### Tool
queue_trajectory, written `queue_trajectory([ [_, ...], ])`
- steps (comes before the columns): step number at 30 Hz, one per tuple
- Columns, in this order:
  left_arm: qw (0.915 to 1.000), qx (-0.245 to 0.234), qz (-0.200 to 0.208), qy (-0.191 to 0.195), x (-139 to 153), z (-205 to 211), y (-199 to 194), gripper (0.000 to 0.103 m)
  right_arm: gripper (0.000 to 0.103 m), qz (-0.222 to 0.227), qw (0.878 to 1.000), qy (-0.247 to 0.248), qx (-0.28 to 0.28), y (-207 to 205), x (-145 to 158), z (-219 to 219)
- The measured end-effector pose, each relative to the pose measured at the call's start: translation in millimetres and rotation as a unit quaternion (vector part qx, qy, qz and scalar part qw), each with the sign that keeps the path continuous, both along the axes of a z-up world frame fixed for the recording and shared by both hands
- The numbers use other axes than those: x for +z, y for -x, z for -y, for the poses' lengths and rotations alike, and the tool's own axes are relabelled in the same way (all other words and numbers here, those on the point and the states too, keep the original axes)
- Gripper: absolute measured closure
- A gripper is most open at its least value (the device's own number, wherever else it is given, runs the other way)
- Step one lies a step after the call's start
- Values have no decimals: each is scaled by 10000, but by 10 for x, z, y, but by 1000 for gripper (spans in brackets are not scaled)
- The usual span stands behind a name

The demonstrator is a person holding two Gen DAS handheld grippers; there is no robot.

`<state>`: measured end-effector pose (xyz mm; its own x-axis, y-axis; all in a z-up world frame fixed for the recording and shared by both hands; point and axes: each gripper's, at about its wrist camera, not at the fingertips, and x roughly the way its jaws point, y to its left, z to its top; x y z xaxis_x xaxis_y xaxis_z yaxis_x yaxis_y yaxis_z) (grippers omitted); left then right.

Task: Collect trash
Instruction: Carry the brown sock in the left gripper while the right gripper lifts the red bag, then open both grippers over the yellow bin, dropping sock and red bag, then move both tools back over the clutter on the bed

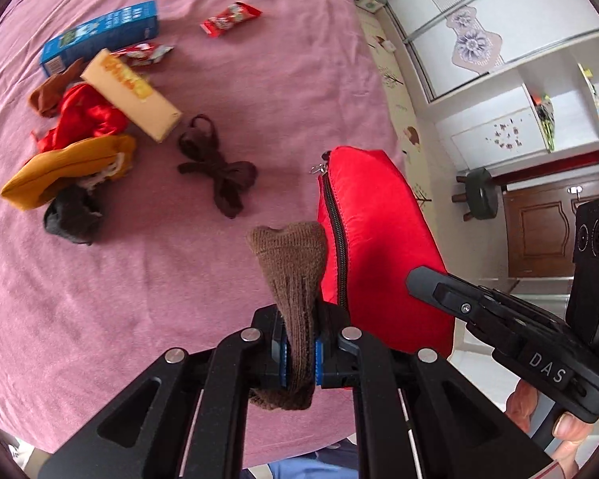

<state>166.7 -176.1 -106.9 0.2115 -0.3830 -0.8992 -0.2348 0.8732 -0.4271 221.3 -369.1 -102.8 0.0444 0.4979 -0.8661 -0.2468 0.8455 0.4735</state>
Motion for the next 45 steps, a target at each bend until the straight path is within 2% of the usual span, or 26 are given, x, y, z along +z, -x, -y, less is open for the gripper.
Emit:
queue_trajectory([
  [8,9960,-891,-10,108,-36,1080,-582,94,100,-30,9948,1,-1022,-243,-10,1133],
  [17,9843,-1754,-77,172,-221,2228,-1290,94,100,-145,9821,190,-1866,-586,-214,2255],
  [21,9777,-2079,-167,224,-341,2667,-1566,94,100,-248,9794,279,-1984,-769,-372,2606],
  [28,9665,-2543,-301,168,-663,3258,-2059,94,99,-396,9836,581,-1663,-1078,-671,2856],
  [29,9653,-2587,-298,193,-686,3309,-2109,91,97,-416,9828,632,-1687,-1108,-689,2889],
  [30,9653,-2600,-245,75,-689,3354,-2154,79,96,-418,9817,686,-1726,-1135,-702,2924],
  [31,9648,-2622,-177,-121,-686,3390,-2191,64,89,-394,9813,737,-1732,-1160,-706,2956],
  [32,9642,-2635,-104,-291,-679,3424,-2229,34,74,-325,9804,808,-1768,-1181,-696,2991],
  [34,9647,-2616,-3,-311,-658,3447,-2290,32,64,-196,9775,955,-1870,-1201,-678,3069],
  [39,9632,-2662,-64,-377,-697,3432,-2364,31,64,-290,9745,848,-2059,-1222,-690,3175],
  [45,9689,-2460,-123,-255,-637,3189,-2298,32,64,-259,9757,948,-1958,-1168,-636,3043],
])
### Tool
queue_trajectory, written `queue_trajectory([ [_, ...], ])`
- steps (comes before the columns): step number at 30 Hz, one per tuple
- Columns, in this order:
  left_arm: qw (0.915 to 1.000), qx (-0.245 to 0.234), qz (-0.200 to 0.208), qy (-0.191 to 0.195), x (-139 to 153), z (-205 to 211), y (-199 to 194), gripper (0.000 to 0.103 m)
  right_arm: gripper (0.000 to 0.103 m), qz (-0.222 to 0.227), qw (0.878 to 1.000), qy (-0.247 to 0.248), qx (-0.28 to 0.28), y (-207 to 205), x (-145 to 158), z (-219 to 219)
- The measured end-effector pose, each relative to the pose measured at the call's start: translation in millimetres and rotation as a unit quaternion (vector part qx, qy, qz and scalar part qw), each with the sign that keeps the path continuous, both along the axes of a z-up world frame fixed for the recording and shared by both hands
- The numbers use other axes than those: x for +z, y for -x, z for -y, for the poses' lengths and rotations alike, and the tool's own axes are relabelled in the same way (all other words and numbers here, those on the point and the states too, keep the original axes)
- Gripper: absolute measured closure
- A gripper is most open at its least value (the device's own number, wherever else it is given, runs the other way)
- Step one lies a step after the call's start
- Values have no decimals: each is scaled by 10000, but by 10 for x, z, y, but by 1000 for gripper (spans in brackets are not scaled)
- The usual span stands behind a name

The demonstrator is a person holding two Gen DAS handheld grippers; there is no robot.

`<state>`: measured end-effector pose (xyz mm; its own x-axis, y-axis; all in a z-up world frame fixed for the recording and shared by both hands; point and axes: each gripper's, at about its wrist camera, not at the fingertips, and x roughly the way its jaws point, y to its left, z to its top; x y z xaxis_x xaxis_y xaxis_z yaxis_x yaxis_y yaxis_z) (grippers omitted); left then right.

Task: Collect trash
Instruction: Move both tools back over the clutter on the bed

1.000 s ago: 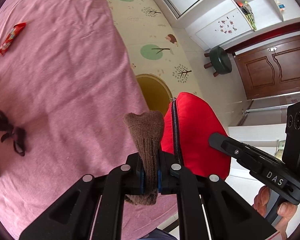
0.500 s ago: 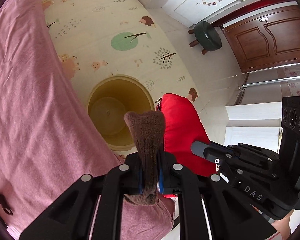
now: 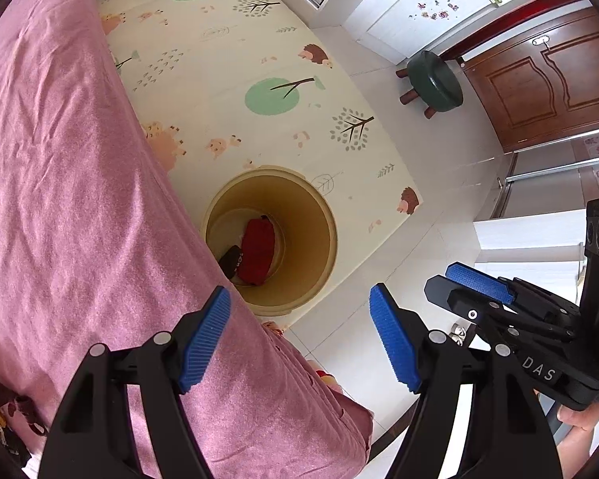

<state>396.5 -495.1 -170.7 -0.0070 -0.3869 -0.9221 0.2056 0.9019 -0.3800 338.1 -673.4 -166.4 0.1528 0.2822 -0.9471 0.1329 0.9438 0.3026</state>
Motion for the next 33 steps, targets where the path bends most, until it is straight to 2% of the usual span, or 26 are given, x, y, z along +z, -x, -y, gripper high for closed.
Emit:
queue_trajectory([
  [7,9995,296,124,78,237,-416,206,31,64,79,9996,21,267,99,169,-334],
  [15,9952,916,318,-156,474,-1301,771,31,64,208,9956,-173,902,339,386,-1173],
  [25,9826,1683,440,-652,600,-2558,1548,31,64,138,9813,-602,1821,717,465,-2509],
  [33,9698,2138,582,-1024,625,-3372,1917,29,64,195,9672,-501,2483,953,484,-3428],
])
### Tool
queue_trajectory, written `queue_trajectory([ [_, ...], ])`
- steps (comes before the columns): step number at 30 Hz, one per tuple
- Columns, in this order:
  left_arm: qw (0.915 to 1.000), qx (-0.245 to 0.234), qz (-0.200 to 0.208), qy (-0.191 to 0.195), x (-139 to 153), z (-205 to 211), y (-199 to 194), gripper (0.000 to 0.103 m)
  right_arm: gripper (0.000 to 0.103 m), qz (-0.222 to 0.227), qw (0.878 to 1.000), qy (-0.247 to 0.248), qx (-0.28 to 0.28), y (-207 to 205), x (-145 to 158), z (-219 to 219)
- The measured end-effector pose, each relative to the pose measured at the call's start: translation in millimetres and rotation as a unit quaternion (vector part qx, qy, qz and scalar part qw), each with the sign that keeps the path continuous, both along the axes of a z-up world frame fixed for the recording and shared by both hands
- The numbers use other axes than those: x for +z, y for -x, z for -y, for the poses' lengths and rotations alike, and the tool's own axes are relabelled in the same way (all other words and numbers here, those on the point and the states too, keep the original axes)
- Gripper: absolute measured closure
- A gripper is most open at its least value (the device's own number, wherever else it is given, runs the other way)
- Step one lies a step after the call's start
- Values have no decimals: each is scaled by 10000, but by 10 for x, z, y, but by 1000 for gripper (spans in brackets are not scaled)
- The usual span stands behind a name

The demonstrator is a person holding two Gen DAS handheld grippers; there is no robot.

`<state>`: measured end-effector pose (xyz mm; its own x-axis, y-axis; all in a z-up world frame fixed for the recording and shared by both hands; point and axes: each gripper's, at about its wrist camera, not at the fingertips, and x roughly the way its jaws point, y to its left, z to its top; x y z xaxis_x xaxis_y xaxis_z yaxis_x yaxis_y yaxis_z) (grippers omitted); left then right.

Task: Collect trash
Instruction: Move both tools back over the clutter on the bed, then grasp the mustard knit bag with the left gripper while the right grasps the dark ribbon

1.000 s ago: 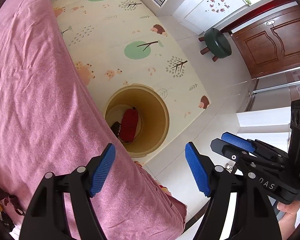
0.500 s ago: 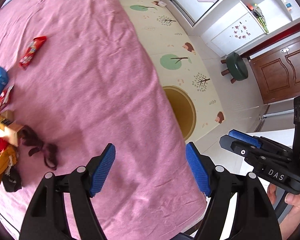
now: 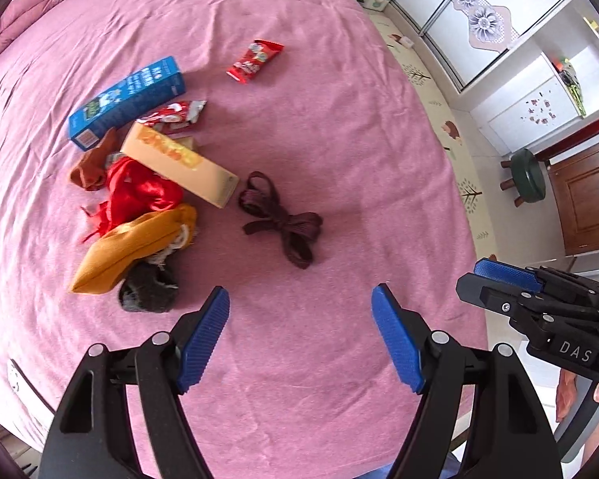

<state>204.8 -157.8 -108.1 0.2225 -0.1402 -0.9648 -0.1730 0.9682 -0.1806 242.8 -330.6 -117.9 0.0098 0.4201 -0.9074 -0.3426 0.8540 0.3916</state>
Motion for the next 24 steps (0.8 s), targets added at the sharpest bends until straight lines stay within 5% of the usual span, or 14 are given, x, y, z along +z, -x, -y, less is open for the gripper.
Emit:
queue_trajectory([
  [10,9992,357,-161,-109,-149,-912,151,28,56,-136,9999,-1,9,79,-168,-679],
  [18,9990,-243,-226,-300,-275,-1075,38,23,56,-364,9992,178,-21,29,-408,-932],
  [24,9983,-552,-2,-199,-100,-1126,-34,23,56,-497,9983,262,-122,-2,-538,-990],
])
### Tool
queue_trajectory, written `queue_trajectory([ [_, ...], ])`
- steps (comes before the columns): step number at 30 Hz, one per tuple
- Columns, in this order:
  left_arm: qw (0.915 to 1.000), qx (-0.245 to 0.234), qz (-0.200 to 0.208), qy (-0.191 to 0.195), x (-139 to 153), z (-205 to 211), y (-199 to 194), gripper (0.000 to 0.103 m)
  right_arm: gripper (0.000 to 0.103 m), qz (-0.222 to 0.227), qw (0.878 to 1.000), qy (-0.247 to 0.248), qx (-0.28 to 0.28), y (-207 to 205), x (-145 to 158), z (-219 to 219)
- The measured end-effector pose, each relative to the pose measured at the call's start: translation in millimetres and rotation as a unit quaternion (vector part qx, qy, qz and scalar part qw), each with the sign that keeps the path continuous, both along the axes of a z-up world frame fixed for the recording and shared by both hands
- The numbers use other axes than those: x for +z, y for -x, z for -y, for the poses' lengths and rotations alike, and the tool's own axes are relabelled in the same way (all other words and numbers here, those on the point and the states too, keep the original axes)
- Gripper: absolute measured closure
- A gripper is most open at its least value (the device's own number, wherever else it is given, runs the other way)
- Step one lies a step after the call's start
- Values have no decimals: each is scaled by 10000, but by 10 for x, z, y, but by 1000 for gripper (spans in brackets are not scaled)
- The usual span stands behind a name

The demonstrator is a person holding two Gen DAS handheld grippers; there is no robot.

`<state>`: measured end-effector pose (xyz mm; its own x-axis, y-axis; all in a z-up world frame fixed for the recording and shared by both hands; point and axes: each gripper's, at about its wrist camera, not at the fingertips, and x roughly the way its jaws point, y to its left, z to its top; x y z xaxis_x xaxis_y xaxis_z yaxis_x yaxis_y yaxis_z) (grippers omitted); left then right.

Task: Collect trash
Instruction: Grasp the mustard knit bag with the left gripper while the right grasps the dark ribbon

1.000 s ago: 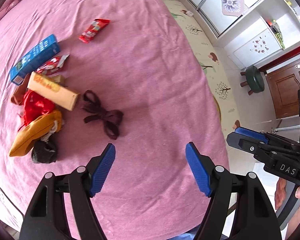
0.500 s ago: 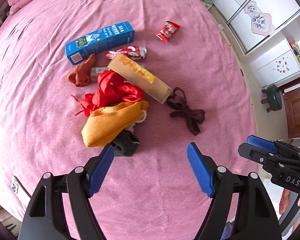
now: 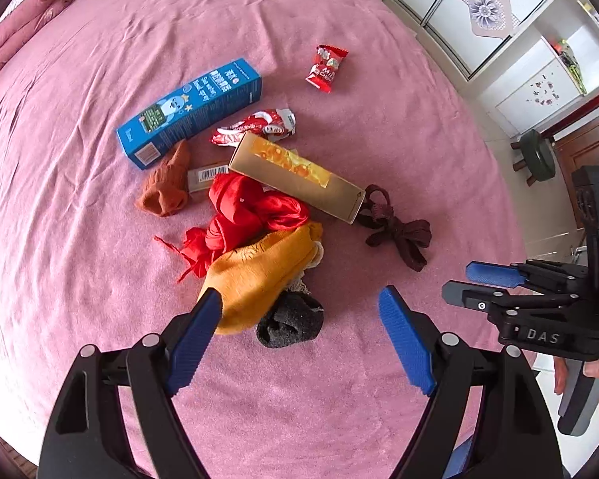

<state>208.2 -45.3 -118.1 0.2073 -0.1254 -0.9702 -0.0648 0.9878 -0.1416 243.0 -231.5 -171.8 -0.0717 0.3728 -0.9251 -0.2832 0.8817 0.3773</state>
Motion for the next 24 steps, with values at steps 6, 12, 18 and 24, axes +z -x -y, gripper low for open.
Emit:
queue_trajectory([
  [6,9980,-523,-180,-306,-110,-5,3,22,56,-164,9998,33,-115,-51,-129,-25],
  [12,9965,-661,-422,-301,-417,-78,-89,34,56,-204,9997,50,-135,-112,-197,-21],
  [18,9958,-480,-770,117,-675,-210,-252,65,56,-258,9995,126,-136,-207,-310,-1],
  [24,9948,-395,-915,198,-790,-276,-289,87,56,-270,9994,178,-127,-325,-434,-28],
])
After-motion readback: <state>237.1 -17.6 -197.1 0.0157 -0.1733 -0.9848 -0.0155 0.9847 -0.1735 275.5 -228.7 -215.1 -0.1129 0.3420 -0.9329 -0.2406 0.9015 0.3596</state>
